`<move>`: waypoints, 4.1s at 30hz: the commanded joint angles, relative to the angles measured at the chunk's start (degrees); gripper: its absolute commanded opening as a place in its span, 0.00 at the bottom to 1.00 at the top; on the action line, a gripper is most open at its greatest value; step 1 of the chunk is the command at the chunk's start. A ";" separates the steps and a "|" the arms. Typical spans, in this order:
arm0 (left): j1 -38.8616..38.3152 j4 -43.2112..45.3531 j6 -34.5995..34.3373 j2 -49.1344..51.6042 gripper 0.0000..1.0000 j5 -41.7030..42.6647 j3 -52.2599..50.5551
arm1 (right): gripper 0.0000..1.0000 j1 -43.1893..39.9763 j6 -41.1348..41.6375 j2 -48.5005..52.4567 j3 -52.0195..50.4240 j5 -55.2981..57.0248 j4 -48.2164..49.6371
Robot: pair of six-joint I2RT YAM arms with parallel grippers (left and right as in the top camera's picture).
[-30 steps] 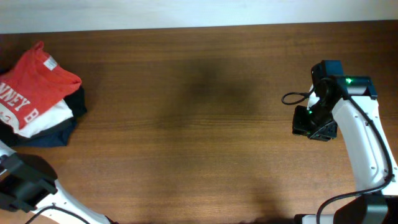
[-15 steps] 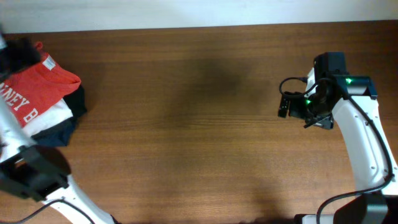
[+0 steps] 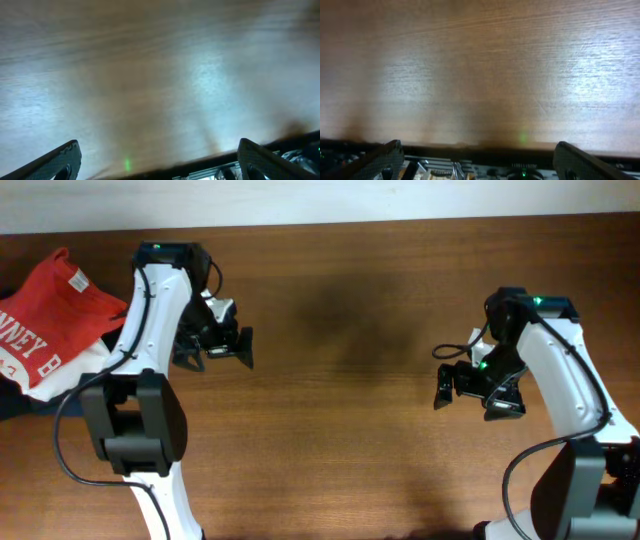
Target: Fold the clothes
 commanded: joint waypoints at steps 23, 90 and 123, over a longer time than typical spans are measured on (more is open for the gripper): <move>-0.55 44.35 -2.93 -92.89 0.99 -1.99 -61.22 | 0.99 -0.33 -0.63 -63.39 -25.97 -1.16 20.35; -5.73 95.71 -2.89 -122.05 0.99 -19.74 -109.13 | 0.99 6.40 -12.59 -95.80 -75.89 6.84 79.08; -4.48 87.60 -2.75 -122.03 0.99 -17.22 -109.15 | 0.99 6.40 -12.59 -95.80 -75.89 6.84 79.08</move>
